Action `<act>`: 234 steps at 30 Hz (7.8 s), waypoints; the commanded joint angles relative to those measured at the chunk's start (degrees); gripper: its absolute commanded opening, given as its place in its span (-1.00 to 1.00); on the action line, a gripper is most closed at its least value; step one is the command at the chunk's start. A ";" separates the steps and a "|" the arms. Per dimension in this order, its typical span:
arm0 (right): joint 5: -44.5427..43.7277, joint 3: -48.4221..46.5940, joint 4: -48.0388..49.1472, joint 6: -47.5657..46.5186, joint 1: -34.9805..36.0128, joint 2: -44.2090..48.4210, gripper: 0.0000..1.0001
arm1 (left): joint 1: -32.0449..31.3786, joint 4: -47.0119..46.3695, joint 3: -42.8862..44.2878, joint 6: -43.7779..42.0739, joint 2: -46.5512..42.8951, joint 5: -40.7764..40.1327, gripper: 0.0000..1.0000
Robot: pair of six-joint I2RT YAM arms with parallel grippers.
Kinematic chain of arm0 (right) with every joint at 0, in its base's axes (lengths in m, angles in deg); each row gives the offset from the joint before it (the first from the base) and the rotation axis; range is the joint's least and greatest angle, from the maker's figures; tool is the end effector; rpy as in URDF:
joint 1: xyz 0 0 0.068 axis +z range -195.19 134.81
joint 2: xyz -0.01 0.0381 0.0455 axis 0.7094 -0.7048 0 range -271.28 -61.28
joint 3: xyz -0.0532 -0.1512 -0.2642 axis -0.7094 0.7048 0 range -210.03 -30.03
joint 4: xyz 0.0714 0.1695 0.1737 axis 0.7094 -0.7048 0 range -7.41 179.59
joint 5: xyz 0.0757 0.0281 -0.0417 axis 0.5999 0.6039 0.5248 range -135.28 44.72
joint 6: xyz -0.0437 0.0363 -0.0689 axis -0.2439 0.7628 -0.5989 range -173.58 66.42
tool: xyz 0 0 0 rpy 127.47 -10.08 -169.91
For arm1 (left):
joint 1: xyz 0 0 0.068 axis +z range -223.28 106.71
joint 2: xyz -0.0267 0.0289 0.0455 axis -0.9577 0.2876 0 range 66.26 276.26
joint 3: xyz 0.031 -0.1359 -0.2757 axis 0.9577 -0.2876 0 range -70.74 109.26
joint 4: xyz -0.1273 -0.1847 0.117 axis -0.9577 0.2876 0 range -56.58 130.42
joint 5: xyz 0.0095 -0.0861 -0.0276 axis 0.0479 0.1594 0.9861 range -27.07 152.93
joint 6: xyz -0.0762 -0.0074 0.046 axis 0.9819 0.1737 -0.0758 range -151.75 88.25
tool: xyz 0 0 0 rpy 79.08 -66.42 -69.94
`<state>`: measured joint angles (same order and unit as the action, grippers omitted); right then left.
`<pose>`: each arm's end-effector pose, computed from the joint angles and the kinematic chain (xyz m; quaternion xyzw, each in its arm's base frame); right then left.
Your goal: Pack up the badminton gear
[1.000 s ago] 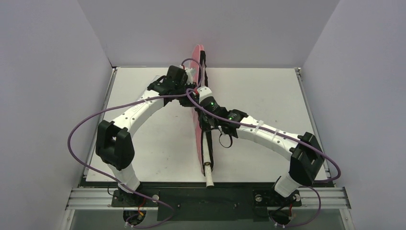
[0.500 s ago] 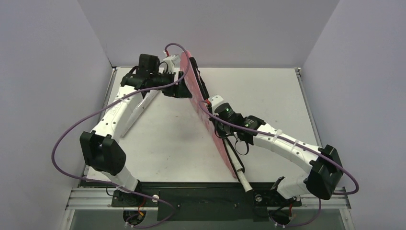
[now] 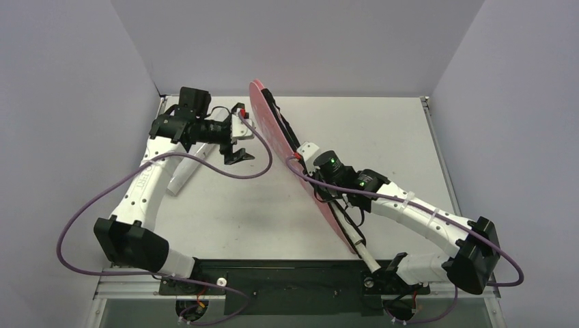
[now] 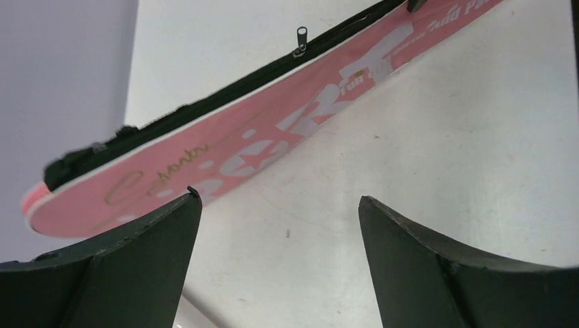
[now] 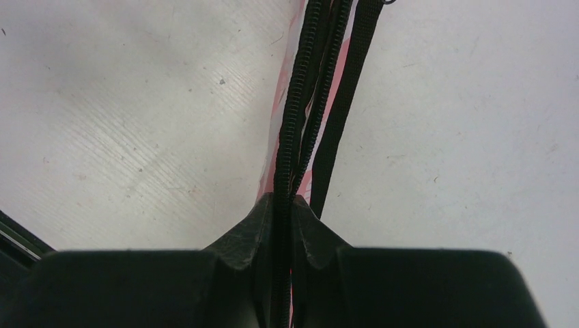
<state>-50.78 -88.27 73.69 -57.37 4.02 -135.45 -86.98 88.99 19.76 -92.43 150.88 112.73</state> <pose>0.2091 0.2307 0.3155 -0.3687 0.7916 0.1487 0.4641 0.2784 -0.1304 0.4016 0.6303 0.5906 -0.2379 0.4442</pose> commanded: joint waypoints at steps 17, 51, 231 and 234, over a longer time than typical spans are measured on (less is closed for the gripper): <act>0.47 1.19 0.42 -3.94 4.58 6.72 -1.00 | -7.01 -5.58 0.12 -30.61 8.69 2.60 0.94; -9.64 -0.10 0.24 -4.35 8.72 5.67 -1.00 | -12.10 -2.71 1.90 -35.26 14.20 -9.64 -1.00; 29.98 12.47 12.53 51.96 -31.14 22.93 -1.00 | -32.49 -17.60 3.72 -4.58 18.48 -22.46 -1.00; 29.64 8.48 11.30 51.13 -32.12 22.16 -1.00 | -31.93 -16.59 7.02 -2.89 18.27 -21.41 -1.00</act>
<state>-22.85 -72.29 82.74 -5.74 -27.21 -114.01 -119.37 71.11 20.11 -97.68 169.74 90.08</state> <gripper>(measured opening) 0.003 0.099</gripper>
